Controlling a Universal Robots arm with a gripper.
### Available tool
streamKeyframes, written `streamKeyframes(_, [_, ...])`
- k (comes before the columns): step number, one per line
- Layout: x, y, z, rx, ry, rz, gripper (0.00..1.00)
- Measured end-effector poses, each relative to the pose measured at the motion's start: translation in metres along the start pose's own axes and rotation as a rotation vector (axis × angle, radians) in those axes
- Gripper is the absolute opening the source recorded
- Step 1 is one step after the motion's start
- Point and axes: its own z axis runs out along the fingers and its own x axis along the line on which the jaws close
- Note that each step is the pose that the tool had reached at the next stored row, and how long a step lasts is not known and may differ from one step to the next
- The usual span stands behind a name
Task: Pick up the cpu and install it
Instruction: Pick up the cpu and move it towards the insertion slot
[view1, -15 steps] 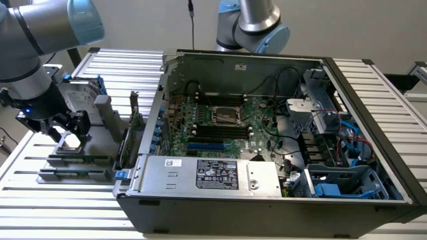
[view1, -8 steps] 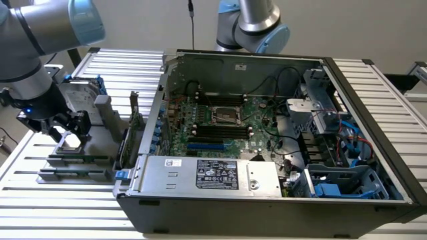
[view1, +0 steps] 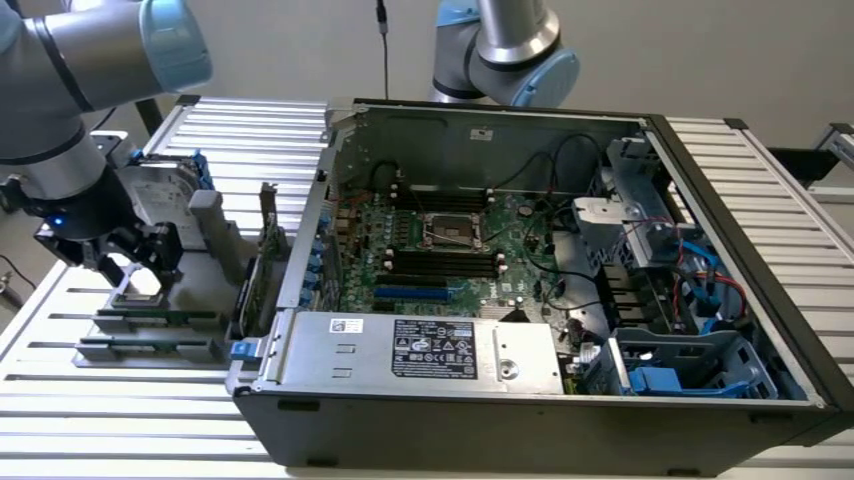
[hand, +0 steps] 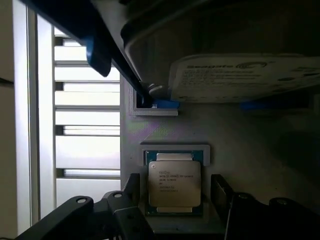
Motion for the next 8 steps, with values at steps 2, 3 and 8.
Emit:
streamKeyframes(2, [0.0, 0.0009, 0.0008, 0.0059, -0.0001, 0.0, 0.68])
streamKeyframes(3, [0.0, 0.0013, 0.001, 0.0084, 0.0001, 0.0, 0.68])
streamKeyframes(8, [0.0007, 0.0032, 0.0014, 0.014, -0.0018, 0.0, 0.68])
